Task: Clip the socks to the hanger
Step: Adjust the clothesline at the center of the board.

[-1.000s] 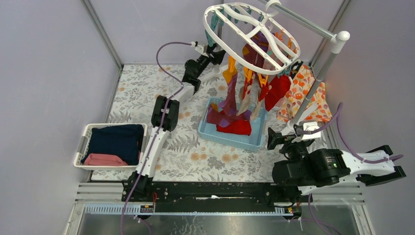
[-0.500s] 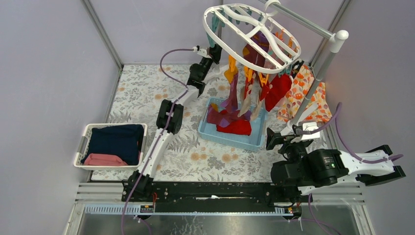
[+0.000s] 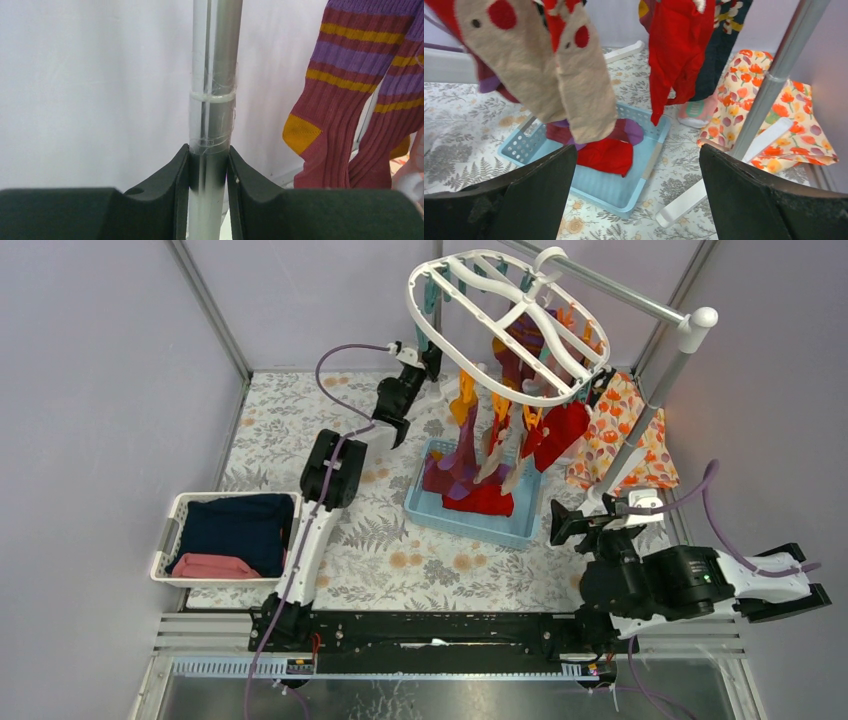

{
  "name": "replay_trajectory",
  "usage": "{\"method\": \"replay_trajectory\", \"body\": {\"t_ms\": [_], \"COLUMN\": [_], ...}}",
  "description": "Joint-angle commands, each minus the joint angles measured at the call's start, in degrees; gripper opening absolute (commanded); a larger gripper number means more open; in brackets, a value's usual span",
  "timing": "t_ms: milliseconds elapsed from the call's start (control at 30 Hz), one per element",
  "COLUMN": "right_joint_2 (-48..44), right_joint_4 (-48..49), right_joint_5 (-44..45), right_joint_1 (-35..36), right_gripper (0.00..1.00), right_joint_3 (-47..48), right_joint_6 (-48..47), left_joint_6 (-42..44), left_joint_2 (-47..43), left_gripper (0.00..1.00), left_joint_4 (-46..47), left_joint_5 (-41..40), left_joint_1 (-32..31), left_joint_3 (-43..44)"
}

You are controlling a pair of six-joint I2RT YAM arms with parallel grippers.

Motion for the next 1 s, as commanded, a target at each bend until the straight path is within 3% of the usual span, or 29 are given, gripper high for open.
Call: {"method": "replay_trajectory", "body": {"t_ms": [0, 133, 233, 333, 367, 533, 567, 633, 700, 800, 967], "right_joint_2": [-8.13, -9.64, -3.09, 4.66, 6.78, 4.12, 2.06, -2.36, -5.11, -5.7, -1.77], "right_joint_4": [23.37, 23.05, 8.58, -11.6, -14.19, -13.83, -11.36, -0.53, 3.2, 2.2, -8.83], "right_joint_5": [12.6, 12.43, 12.39, 12.51, 12.64, 12.61, 12.61, 12.61, 12.63, 12.68, 12.59], "right_joint_1": [0.35, 0.35, 0.35, 0.37, 0.35, 0.37, 0.35, 0.35, 0.35, 0.42, 0.44], "right_gripper": [1.0, 1.0, 1.0, 1.0, 1.0, 1.0, 1.0, 1.0, 1.0, 1.0, 1.0], "right_joint_3": [-1.73, -0.84, 3.61, 9.97, 11.37, 14.37, 14.07, 12.09, 11.55, 11.92, 16.55], "right_joint_6": [-28.6, -31.37, -17.67, 2.19, 3.28, 0.6, -2.05, -16.26, -21.19, -21.74, -11.81], "left_joint_6": [3.23, 4.97, 5.01, 5.01, 5.01, 5.01, 5.01, 4.43, 3.68, 1.89, -3.05], "left_joint_2": [-11.6, -19.71, -24.7, -29.03, -30.39, -35.62, -36.43, -38.25, -40.54, -43.86, -49.19], "left_gripper": [0.0, 0.0, 0.0, 0.0, 0.0, 0.0, 0.0, 0.0, 0.0, 0.0, 0.0], "left_joint_4": [12.52, 14.27, 15.1, 15.19, 14.82, 11.34, 10.24, 8.26, 6.5, 3.12, -3.71], "left_joint_5": [-4.44, -7.92, -11.22, -14.55, -15.63, -21.53, -22.83, -25.46, -27.82, -31.73, -38.77], "left_joint_1": [-0.14, 0.1, 0.52, 1.13, 1.3, 1.81, 1.89, 1.95, 1.91, 1.91, 2.49], "left_joint_3": [-12.6, -23.14, -30.54, -37.11, -38.96, -45.16, -45.97, -48.03, -49.99, -53.12, -57.86]}}
